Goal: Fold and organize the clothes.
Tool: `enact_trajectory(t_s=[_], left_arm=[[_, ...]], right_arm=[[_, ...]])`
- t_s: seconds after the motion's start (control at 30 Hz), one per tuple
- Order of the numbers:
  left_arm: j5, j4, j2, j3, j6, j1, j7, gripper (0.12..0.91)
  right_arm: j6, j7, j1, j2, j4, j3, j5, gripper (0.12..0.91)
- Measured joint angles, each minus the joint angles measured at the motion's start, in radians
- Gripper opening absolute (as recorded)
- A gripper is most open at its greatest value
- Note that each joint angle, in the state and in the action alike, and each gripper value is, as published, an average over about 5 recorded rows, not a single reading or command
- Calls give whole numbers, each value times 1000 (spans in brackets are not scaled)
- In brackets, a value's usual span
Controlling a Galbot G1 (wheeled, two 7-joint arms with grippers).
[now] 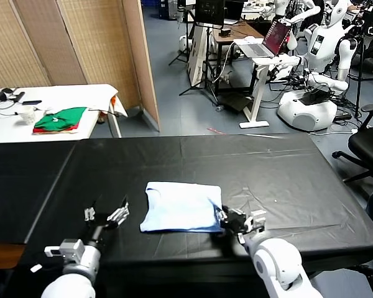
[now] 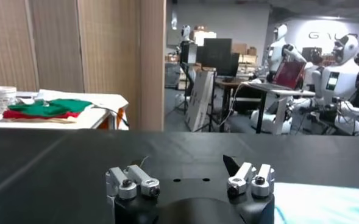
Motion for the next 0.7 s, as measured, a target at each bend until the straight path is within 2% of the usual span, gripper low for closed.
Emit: enact_trajectory(t_s=[0.2, 0.3, 0.37, 0.47, 0.7], left_arm=[[-2, 10, 21, 1, -58, 13, -10, 907], [-10, 12, 26, 3, -66, 15, -19, 907], [-11, 6, 31, 6, -60, 21, -34, 907], [-8, -8, 41, 8, -50, 38, -50, 907], [-1, -27, 53, 5, -62, 94, -51, 907]], right_arm=[[0, -11, -20, -37, 31, 30, -10, 777], [13, -5, -42, -52, 39, 46, -16, 881], [58, 10, -62, -62, 48, 54, -20, 898], [176, 35, -103, -80, 64, 64, -38, 906], [472, 68, -253, -110, 112, 93, -129, 907]])
